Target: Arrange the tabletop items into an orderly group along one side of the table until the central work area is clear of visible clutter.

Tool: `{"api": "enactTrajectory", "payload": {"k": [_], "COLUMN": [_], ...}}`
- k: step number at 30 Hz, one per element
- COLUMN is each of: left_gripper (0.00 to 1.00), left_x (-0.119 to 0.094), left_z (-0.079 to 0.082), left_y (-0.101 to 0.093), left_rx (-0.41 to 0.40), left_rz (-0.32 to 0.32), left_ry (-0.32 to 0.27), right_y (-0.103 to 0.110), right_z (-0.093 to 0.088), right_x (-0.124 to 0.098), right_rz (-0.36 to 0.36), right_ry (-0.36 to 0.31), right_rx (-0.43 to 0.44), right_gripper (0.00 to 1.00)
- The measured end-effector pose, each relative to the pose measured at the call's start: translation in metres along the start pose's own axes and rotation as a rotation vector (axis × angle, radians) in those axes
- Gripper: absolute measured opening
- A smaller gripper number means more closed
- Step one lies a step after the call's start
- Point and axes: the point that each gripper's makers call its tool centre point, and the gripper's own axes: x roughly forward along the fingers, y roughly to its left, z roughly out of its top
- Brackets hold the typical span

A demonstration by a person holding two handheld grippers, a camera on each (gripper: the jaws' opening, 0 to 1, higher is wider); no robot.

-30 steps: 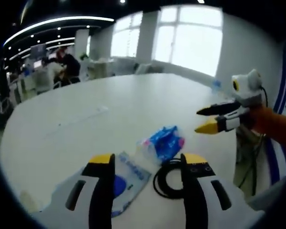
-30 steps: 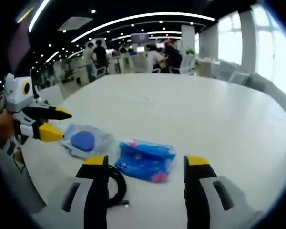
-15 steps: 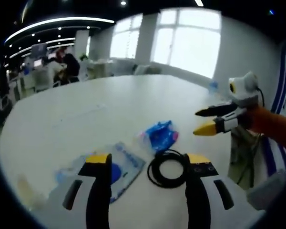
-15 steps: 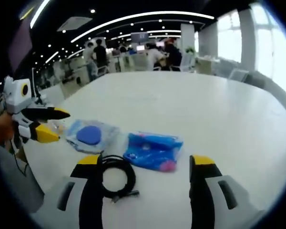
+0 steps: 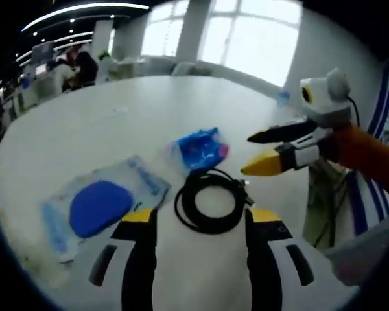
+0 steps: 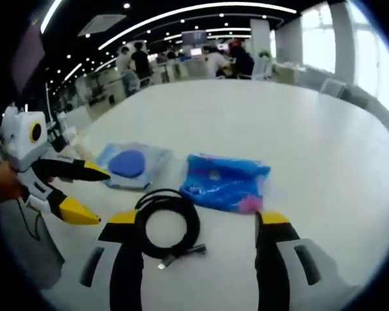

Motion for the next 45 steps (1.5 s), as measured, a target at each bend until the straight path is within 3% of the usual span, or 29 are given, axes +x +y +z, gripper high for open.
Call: {"api": "enactTrajectory", "payload": {"k": [9,20,30,45], "left_gripper": [0.37,0.23,0.16,0.06], "left_x": [0.018,0.035,0.042,0.048], "left_z": [-0.014,-0.018,-0.022,-0.027], "left_y": [0.009,0.016,0.015,0.012], "left_rx": [-0.010,-0.018,-0.027,-0.047], "left_rz": [0.028,0.048,0.043,0.035], "left_ry": [0.053,0.087,0.108,0.132], "right_y": [0.005,0.007,0.008,0.005], "right_z": [-0.011,-0.017,-0.026,-0.033], "right_x": [0.016,0.030,0.040,0.043], "right_rz": [0.030,0.051,0.061,0.041], "right_ry": [0.043,0.084,0.124,0.138], "right_rx": [0.011,-0.004,0.000,-0.012], "right_gripper": [0.55,0.33,0.28,0.11]}}
